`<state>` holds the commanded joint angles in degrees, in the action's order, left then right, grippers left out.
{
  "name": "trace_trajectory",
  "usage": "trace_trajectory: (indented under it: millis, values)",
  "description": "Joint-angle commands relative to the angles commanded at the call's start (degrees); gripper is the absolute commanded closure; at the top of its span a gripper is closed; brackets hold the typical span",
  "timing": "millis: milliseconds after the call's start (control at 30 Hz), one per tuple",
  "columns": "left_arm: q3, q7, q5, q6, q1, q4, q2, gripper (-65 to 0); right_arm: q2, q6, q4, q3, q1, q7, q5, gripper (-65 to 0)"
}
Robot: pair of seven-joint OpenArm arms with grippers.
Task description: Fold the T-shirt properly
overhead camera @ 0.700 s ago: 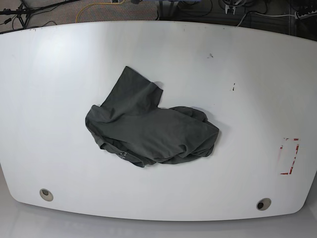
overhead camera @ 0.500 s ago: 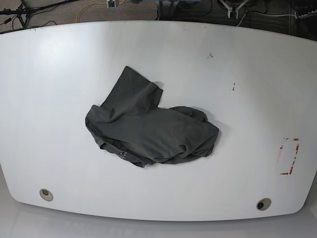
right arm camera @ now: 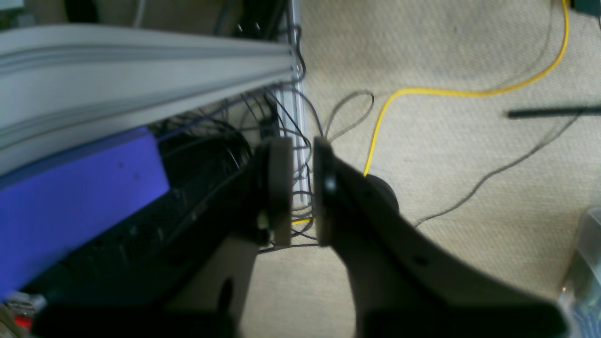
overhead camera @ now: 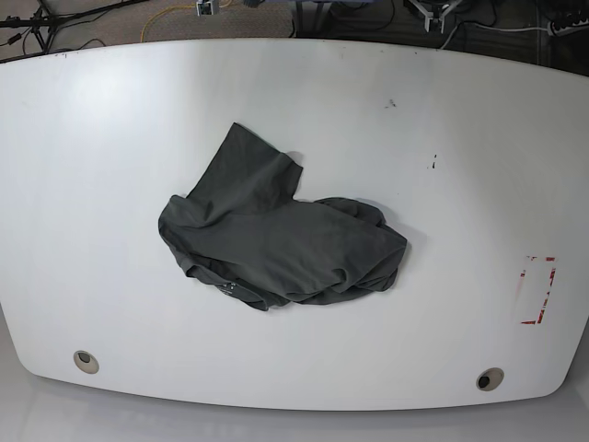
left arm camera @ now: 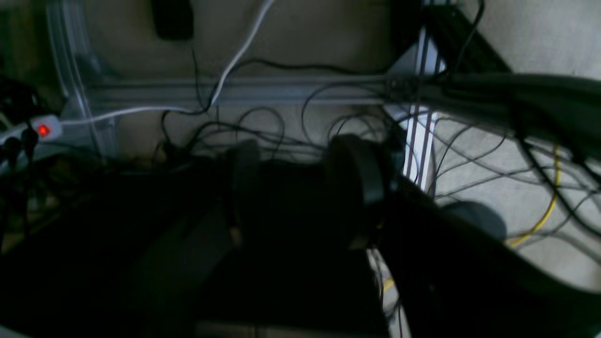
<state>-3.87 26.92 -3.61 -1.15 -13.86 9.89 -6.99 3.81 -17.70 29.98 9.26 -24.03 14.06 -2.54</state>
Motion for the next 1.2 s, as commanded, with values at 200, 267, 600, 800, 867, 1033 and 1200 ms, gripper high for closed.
trace_trajectory:
  millis: [200,267,600,800,867,1033,1200]
  values:
    - [0.1,0.4,0.1,0.0,-0.6,0.4,0.0,-25.7,-0.1,0.0,1.0,0.1,-0.8,0.0,0.0,-7.0]
    - [0.1,0.8,0.0,-0.1,-0.7,0.7,-0.1,-25.7,0.0,-0.05,0.6,0.1,-1.0,0.0,0.0,-7.1]
    - [-0.1,-3.0,0.4,0.1,-0.5,2.7,0.1,-25.0,-0.3,0.1,-2.1,-0.3,-0.8,0.2,-0.1,-7.3]
    - [-0.3,-3.1,0.9,0.1,-1.8,4.4,0.0,-25.1,-1.3,0.55,2.1,-0.4,-3.3,0.7,-0.3,-7.4]
    - [-0.3,-1.6,0.9,0.0,-3.6,6.2,0.0,-25.2,-2.2,0.9,6.2,-0.4,-5.5,0.7,-0.4,-7.2]
    - [-0.3,0.3,0.9,0.1,-6.6,9.5,0.2,-25.4,-3.4,1.61,12.2,-0.4,-9.1,0.9,-0.6,-7.0]
    - [-0.3,0.8,0.9,0.0,-9.1,12.7,0.1,-25.3,-3.8,2.18,15.6,-0.5,-11.4,0.7,-0.6,-7.1]
